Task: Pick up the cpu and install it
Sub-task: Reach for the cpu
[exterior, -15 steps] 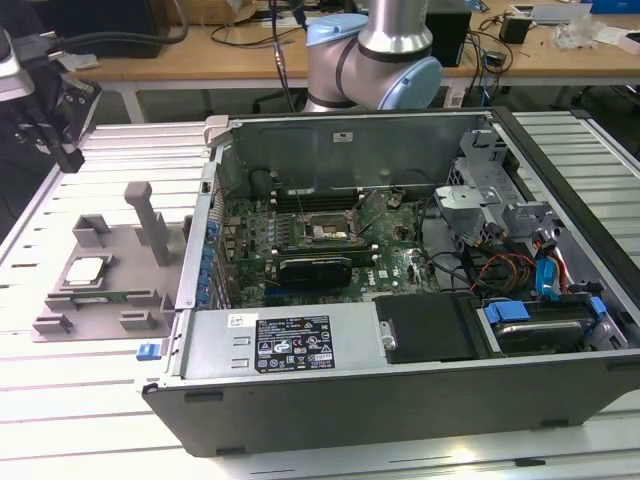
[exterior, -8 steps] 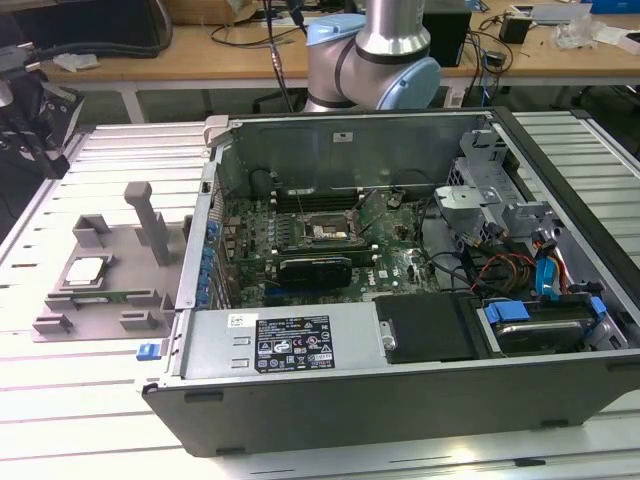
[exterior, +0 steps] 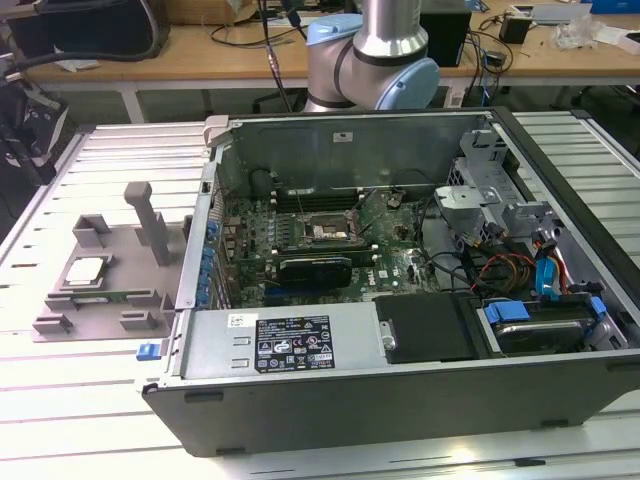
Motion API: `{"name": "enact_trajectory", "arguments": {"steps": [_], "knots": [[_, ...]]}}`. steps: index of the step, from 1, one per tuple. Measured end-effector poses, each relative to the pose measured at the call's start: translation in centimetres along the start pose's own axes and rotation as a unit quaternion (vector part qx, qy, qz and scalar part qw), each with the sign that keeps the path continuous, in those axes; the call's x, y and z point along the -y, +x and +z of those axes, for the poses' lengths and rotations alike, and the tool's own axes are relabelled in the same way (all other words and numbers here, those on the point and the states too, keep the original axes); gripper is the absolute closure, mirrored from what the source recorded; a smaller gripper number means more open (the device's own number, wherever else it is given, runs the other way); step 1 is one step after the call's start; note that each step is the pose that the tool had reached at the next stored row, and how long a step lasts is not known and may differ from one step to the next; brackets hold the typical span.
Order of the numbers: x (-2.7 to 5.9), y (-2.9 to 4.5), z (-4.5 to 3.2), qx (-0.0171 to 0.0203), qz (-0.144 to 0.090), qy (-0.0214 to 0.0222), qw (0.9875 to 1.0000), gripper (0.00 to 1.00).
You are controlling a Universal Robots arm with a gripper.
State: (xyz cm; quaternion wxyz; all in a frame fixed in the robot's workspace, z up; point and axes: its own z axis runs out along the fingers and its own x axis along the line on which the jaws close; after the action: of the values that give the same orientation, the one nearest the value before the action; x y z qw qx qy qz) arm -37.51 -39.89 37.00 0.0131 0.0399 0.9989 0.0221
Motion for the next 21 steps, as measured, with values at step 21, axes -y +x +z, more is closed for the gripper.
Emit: {"name": "enact_trajectory", "arguments": {"steps": [21], "knots": [[-0.58, 1.06, 3.11, -0.0008, 0.0, 0.0001, 1.0, 0.89]]}}
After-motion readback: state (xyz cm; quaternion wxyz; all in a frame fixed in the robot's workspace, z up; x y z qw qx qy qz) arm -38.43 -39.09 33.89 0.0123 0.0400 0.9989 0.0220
